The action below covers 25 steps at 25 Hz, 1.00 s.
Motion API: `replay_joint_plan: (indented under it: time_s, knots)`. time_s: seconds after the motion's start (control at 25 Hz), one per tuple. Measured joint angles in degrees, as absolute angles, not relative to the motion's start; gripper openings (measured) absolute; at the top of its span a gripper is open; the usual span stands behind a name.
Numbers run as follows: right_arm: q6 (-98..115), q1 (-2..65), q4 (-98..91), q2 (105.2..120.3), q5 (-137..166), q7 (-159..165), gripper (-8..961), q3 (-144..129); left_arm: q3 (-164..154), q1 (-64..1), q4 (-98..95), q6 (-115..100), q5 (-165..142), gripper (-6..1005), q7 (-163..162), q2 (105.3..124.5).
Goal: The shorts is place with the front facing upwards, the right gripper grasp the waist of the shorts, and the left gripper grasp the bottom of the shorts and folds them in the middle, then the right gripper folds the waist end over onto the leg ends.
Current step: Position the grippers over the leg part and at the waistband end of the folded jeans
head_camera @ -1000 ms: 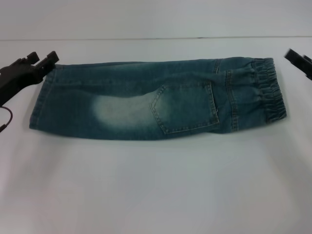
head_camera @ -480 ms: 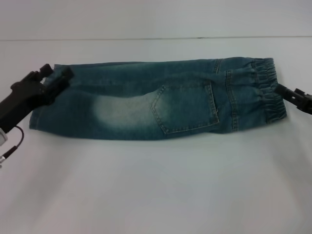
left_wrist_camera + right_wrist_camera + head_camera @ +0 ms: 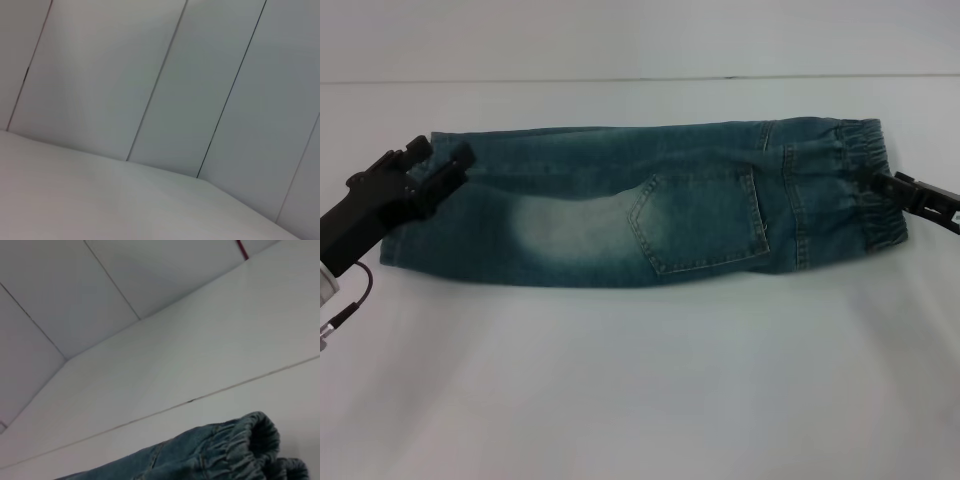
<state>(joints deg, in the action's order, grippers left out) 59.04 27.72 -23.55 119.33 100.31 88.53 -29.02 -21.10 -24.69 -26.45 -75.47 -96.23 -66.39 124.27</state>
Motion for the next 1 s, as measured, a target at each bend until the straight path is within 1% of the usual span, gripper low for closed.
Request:
replay_joint_plan:
  time_s: [0.44,0.6,0.76,1.0]
  knots:
    - [54.18,30.35,-23.98,118.63,100.51,96.13,752,-38.09,-21.99,-24.69,-26.45,-76.94,-96.24,723,-65.83,124.2]
    - [55.43,30.36,-24.3,117.92,100.54,97.39,734,-39.17,-22.02,-24.68,-26.42,-77.9,-96.24,724,-65.38,124.2]
    - [57.25,29.75,-24.7,117.54,100.54,96.99,716,-39.0,-22.02,-25.18,-24.12,-78.26,-95.88,725,-62.1,124.25]
    - [60.25,29.12,-25.68,116.88,100.52,97.76,424,-39.21,-22.0,-27.63,-18.63,-78.15,-95.75,726,-55.99,124.31]
